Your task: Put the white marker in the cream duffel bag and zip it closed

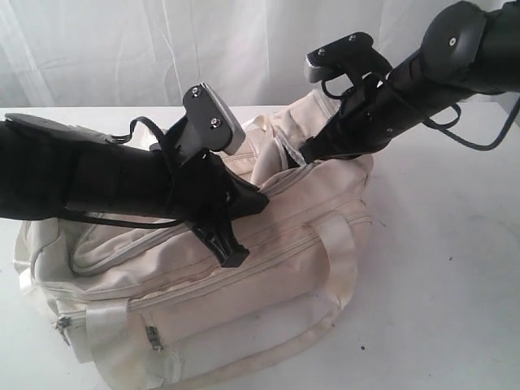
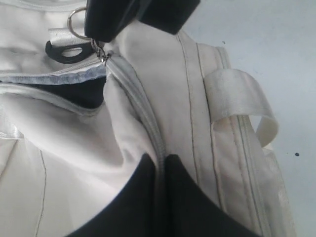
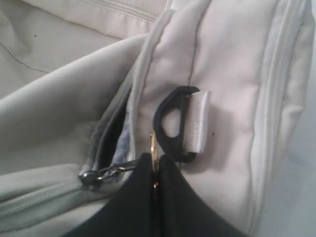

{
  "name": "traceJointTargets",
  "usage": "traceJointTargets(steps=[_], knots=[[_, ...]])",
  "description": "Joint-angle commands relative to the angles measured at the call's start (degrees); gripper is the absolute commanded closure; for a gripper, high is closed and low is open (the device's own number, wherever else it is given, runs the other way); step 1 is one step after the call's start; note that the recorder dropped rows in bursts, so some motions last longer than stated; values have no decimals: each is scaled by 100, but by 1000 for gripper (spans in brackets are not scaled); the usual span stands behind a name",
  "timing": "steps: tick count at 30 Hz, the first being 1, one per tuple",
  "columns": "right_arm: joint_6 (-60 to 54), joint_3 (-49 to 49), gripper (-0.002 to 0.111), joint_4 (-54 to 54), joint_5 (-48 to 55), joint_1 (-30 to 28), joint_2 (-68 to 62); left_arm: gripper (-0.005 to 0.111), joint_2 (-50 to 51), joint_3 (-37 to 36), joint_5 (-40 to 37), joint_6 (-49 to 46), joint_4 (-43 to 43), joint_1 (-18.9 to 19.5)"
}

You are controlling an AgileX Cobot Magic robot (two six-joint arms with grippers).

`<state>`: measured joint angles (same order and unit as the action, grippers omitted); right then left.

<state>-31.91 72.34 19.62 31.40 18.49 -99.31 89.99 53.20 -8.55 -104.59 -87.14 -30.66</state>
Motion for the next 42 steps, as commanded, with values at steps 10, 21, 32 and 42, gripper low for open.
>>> traceJointTargets(steps=[10,21,32,42], knots=[[-120,253,108,-81,-569,-142,-105,107,-226,-123,-257,26,-108,-27],[-120,353,108,156,491,-142,55,49,-71,526,-798,450,-540,-43],[-120,353,108,165,791,-142,273,48,823,1019,-915,447,-334,-43],[-131,353,108,296,859,-142,364,94,944,1019,-49,601,-277,-43]])
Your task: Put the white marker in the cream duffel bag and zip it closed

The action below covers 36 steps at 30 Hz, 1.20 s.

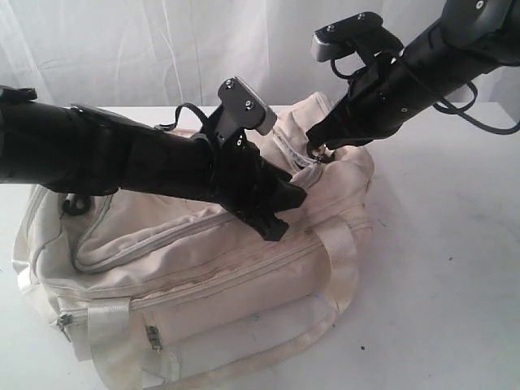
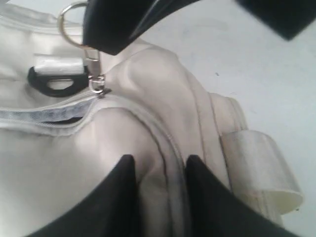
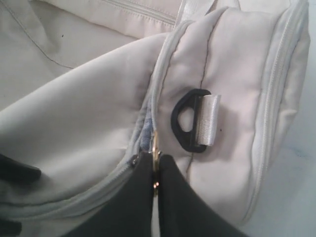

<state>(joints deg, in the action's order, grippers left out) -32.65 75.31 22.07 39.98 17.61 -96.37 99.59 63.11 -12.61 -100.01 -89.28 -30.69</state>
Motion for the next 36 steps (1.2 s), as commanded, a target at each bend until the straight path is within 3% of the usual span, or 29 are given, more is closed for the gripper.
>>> traceJointTargets(steps=[1,10,26,36], knots=[[-57,56,108,51,1,-55,70,103,-16,27,368,185,-63,-39],[-202,56,108,88,-377,-55,-221,107,-27,27,-980,388,-22,-39],[-357,78,108,427,-1836,-55,-976,107,-27,27,-1250,391,22,-39],[-357,426,108,428,-1991,-55,-1031,107,-27,27,-1250,391,22,-39]])
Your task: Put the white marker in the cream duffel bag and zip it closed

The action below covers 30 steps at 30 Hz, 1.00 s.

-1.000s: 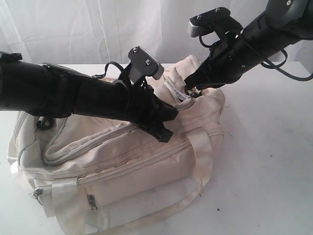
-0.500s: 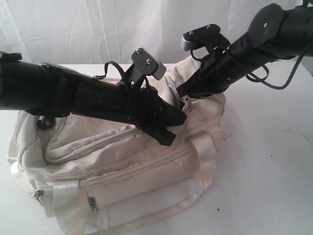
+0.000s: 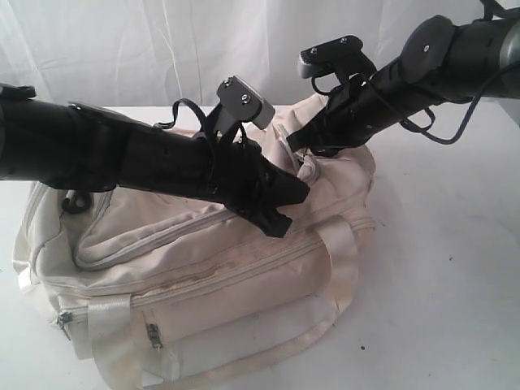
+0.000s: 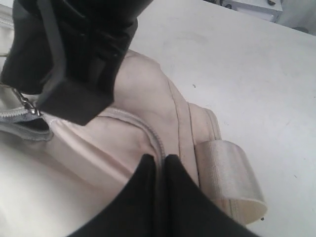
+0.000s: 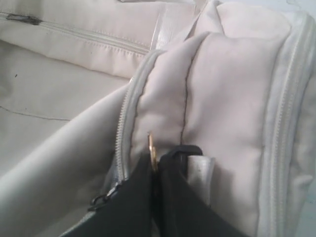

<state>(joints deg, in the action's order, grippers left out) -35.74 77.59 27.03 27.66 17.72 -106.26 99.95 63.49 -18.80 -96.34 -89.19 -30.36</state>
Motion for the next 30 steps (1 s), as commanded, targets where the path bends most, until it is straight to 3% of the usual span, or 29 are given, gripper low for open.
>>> traceJointTargets(steps=[1,30], knots=[[-48,241,108,-68,-771,-65,-71,107,-63,-10,-631,24,13,-72],[7,927,108,160,-476,-288,-595,107,-63,-438,-539,25,13,-62]])
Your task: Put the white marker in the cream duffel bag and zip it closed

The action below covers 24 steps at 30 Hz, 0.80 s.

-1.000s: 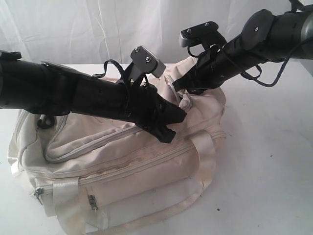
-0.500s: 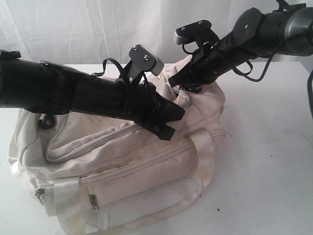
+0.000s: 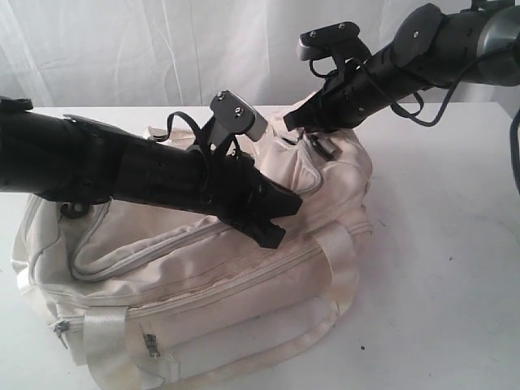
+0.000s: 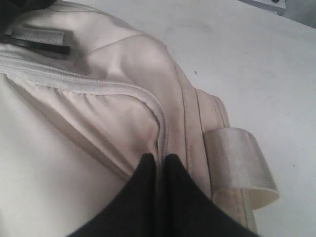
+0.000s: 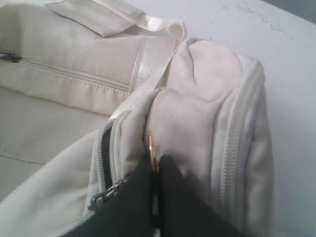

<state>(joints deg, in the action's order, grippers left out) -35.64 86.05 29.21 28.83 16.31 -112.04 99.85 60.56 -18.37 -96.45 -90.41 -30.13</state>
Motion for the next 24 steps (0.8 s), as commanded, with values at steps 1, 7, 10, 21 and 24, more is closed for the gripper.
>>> traceJointTargets(steps=[1,7,10,21,24], knots=[[-3,81,108,-58,-502,-147,-17,107,-52,-145,-570,23,135,-85],[8,81,88,-12,117,-147,124,77,-52,-145,-376,24,45,-85],[8,81,76,-12,125,-147,267,53,-52,-109,-240,24,45,-85],[1268,70,77,-2752,1330,-183,1505,33,-1847,-56,3685,-1702,95,-85],[2353,70,92,-3830,1416,-395,1733,70,-2228,-404,5051,-1789,379,-25]])
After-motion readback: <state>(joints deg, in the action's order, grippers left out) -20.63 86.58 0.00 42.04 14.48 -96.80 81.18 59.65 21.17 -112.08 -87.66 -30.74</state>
